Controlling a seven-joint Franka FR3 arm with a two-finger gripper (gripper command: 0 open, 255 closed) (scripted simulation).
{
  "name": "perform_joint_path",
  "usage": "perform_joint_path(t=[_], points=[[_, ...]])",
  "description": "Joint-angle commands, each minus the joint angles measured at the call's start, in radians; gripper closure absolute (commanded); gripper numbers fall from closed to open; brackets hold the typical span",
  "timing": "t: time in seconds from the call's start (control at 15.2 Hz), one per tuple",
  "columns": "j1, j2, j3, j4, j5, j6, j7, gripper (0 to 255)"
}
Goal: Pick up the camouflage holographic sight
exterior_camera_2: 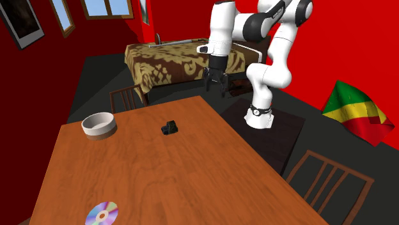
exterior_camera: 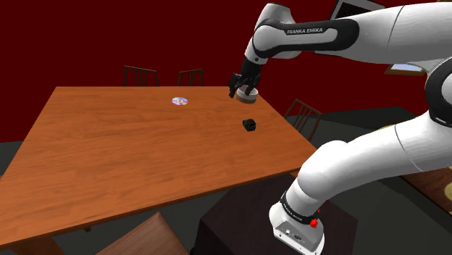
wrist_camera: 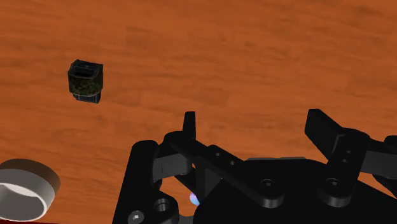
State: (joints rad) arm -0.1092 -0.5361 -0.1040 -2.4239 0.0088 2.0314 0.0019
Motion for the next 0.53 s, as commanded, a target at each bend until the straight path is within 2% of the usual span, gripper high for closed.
perform_joint_path(t=[0.0,0.46], points=[[-0.017,0.039,-0.02,-0.013,-0.013,0.046,-0.012,0],[-0.066,0.227,-0.09,-0.005,-0.039,0.2,-0.053,0]])
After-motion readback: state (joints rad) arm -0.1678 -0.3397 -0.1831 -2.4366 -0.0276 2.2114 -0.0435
